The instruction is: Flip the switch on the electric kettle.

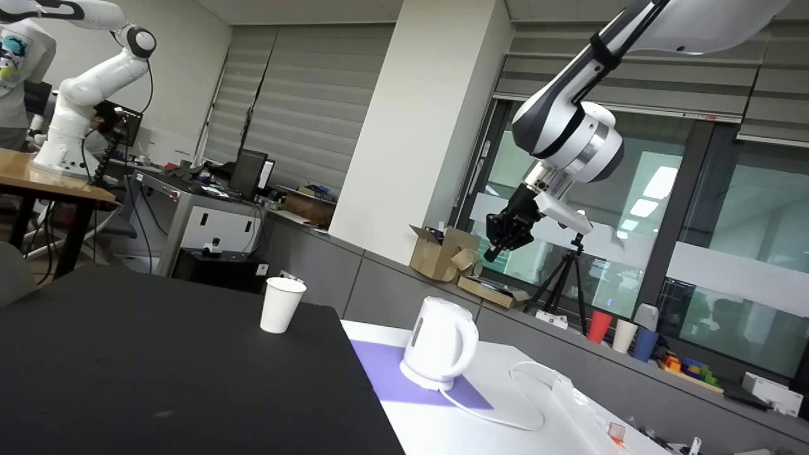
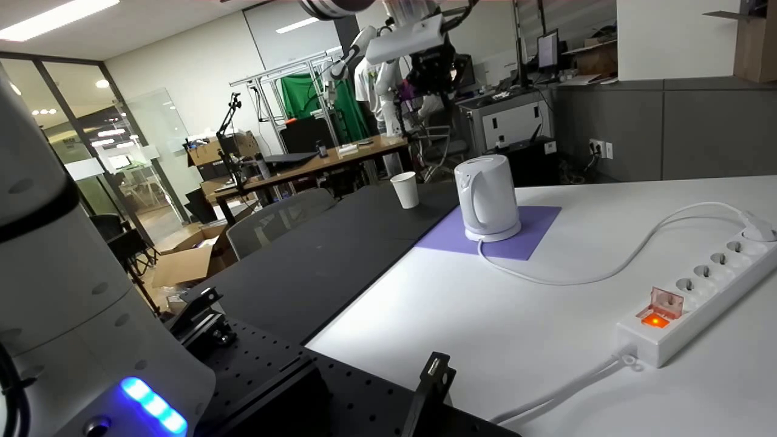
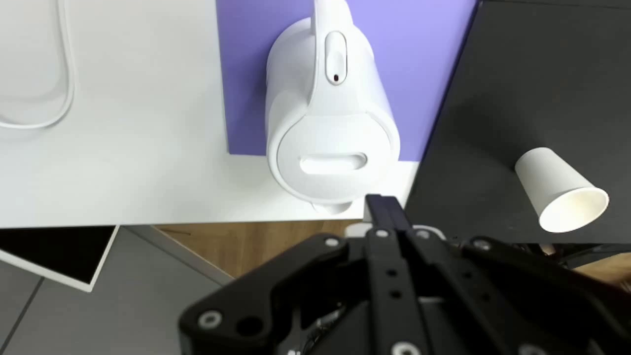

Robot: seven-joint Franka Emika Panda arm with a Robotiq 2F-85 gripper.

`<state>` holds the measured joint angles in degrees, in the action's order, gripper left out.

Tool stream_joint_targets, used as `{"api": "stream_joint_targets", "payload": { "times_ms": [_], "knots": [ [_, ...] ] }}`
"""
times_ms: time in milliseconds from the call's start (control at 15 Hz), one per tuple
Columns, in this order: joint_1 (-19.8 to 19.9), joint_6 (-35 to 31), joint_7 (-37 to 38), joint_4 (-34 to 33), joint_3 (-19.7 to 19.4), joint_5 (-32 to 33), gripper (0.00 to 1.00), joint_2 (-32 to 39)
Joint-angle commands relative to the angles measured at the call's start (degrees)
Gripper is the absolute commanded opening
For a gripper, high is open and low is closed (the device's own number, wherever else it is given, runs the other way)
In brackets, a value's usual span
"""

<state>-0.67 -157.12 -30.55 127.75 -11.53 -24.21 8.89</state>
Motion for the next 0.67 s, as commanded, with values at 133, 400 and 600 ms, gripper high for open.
{"api": "stream_joint_targets", "payload": {
  "times_ms": [133,400,600],
  "knots": [
    [7.48,13.54,4.31,-10.16,4.12,4.58,0.0,8.31],
    [10.01,22.39,8.44,-15.11,5.7,8.43,0.0,12.55],
    [11.19,22.16,6.89,-13.22,7.05,8.55,0.01,11.88]
  ]
}}
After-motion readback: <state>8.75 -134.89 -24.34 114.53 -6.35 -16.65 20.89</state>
